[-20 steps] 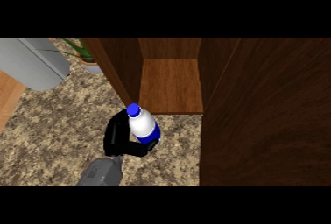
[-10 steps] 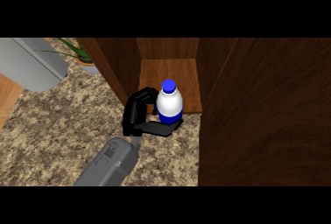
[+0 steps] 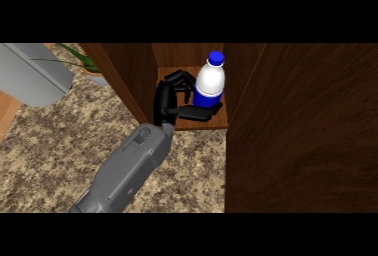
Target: Pick up the bottled water, place it into the cabinet and close the cabinet
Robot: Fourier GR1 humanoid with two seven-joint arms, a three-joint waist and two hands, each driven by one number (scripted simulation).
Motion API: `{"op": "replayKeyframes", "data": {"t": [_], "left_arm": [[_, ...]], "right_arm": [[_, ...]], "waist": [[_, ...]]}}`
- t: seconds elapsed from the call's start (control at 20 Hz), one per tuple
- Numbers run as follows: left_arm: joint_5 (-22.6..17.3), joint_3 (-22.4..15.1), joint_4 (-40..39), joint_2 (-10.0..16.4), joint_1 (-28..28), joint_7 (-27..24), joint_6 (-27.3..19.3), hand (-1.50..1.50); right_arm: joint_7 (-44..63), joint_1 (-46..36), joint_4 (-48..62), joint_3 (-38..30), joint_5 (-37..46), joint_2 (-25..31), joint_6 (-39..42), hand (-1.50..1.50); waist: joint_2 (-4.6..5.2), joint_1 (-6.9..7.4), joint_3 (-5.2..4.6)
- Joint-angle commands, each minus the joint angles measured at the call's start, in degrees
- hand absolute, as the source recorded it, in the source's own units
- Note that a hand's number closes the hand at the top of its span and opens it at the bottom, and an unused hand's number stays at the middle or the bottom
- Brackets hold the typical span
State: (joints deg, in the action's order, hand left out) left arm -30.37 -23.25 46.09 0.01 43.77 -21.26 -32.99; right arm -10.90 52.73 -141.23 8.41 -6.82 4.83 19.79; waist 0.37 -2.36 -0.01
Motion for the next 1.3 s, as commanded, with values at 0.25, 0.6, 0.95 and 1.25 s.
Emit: {"op": "replayKeyframes", "data": {"t": [0.25,0.6,0.95,1.25], "left_arm": [[1.8,1.2,-18.8,1.7,11.5,-1.1,0.0,1.50],[1.1,5.8,-30.3,0.0,15.4,-3.7,-6.0,1.50],[-0.5,10.3,-35.2,1.9,18.5,-7.4,-3.9,1.50],[3.3,8.0,-39.1,2.5,20.1,-11.4,-8.3,-1.50]], "right_arm": [[-1.2,1.5,-2.3,-3.2,-5.3,0.7,2.3,-1.50],[-0.9,-0.9,-1.8,-2.2,-5.0,0.0,2.7,-1.50],[0.2,-1.1,-2.4,-3.3,-7.1,0.4,3.3,-1.50],[-1.1,-2.3,-0.4,-4.8,-6.6,1.4,4.8,-1.50]], "waist": [[0.26,-0.99,0.04],[0.94,-1.77,-0.05],[1.66,-2.71,-0.11],[1.90,-3.05,-0.11]]}}
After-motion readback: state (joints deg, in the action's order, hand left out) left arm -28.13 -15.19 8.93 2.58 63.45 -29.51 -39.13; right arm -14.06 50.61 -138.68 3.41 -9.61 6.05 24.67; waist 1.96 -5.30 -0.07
